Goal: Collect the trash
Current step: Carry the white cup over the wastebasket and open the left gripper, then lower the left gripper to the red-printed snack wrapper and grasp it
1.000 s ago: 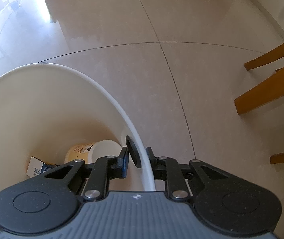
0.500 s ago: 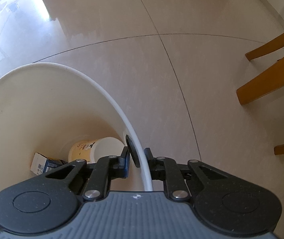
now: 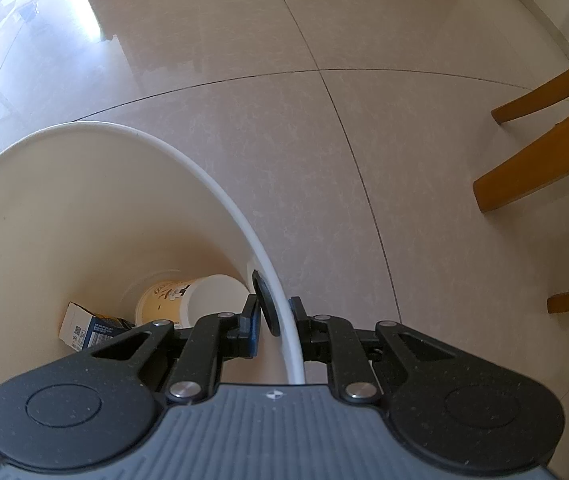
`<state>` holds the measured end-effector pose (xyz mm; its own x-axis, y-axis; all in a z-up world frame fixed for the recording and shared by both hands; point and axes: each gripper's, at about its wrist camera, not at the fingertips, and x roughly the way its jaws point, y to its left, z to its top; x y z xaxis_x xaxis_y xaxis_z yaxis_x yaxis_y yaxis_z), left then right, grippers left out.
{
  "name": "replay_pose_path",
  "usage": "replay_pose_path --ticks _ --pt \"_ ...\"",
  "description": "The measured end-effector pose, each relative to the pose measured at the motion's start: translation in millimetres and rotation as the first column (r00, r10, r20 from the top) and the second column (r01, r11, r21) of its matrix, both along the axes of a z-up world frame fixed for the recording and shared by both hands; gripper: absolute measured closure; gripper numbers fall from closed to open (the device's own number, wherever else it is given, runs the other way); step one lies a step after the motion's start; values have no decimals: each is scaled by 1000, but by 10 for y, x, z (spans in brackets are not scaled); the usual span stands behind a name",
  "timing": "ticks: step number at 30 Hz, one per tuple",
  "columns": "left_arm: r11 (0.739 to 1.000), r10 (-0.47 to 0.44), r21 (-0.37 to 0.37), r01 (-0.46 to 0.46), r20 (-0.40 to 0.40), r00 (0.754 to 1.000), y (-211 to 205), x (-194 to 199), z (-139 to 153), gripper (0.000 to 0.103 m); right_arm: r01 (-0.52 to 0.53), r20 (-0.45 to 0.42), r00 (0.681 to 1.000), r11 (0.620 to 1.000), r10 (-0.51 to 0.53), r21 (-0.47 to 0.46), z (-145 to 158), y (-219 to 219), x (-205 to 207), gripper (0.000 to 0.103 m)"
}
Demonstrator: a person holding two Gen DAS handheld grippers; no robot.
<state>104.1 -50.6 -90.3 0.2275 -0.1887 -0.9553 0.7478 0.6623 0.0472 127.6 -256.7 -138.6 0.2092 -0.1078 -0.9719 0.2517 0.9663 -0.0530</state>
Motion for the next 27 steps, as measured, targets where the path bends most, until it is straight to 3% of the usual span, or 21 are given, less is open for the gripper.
replay_pose_path --ticks 7,14,20,23,27 --pt "1000 -6 26 5 20 1000 56 -31 -9 19 0 -5 1000 1000 0 -2 2 12 -1 86" --pt "998 54 28 -55 37 998 328 -32 -19 17 12 -8 1000 1000 -12 16 13 -42 23 86" --pt "978 204 39 -204 -4 979 719 -57 -270 16 41 -9 999 997 -40 70 -5 -167 8 88" --pt "964 254 73 -254 13 967 861 -131 -456 16 49 -13 999 995 -48 86 -16 -210 -7 89" --pt "938 338 94 -335 -20 941 1019 -222 -738 16 64 -21 998 991 -62 116 -38 -281 -33 89"
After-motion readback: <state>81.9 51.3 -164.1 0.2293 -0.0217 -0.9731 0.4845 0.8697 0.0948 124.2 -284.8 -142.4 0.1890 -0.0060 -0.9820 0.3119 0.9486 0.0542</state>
